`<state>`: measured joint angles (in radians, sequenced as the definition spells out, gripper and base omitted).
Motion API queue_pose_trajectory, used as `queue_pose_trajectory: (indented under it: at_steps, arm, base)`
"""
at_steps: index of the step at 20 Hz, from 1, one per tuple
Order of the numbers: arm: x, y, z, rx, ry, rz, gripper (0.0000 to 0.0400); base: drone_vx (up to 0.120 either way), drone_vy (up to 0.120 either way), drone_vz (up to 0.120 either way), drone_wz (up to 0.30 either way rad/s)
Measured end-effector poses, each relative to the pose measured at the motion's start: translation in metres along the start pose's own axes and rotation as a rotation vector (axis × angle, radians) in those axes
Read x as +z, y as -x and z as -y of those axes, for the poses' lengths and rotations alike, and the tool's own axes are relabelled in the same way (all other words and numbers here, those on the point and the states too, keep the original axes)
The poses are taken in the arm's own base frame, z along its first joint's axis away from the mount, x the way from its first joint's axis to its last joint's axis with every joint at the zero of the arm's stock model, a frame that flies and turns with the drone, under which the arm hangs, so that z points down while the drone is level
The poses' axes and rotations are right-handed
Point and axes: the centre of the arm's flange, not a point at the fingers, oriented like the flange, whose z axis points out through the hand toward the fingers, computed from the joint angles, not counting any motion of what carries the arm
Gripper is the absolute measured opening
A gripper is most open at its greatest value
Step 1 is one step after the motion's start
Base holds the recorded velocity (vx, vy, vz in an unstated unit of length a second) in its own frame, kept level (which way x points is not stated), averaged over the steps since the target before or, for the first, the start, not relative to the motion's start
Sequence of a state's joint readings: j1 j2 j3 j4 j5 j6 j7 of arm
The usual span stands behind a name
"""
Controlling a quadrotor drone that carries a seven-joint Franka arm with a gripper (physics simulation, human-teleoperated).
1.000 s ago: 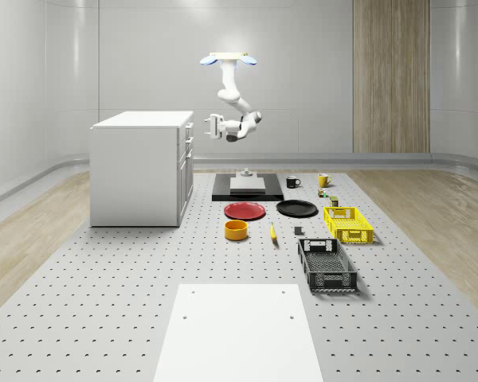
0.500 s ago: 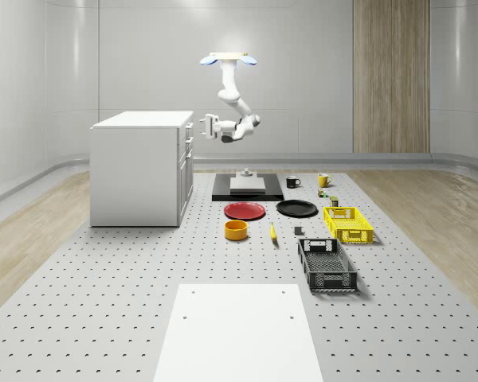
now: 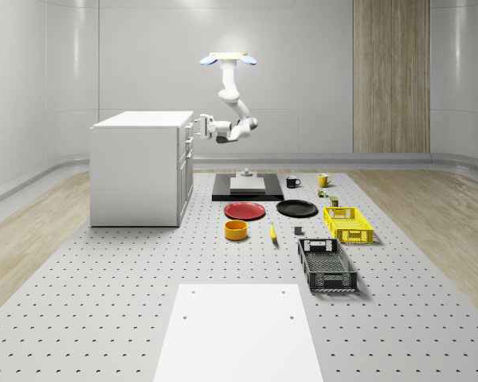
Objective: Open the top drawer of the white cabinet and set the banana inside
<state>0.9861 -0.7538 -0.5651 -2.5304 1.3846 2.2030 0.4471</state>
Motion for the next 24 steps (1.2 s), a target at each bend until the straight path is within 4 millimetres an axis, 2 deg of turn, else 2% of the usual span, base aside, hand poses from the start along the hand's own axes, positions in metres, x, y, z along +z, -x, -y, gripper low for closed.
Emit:
queue_pose_trajectory:
  at_steps: [15, 24]
  arm:
    - [0.035, -0.007, -0.006, 0.000, 0.000, 0.000, 0.0400]
    - [0.041, -0.008, -0.007, 0.000, 0.000, 0.001, 0.0400]
  base:
    - [0.000, 0.000, 0.000, 0.000]
    - [0.000, 0.000, 0.000, 0.000]
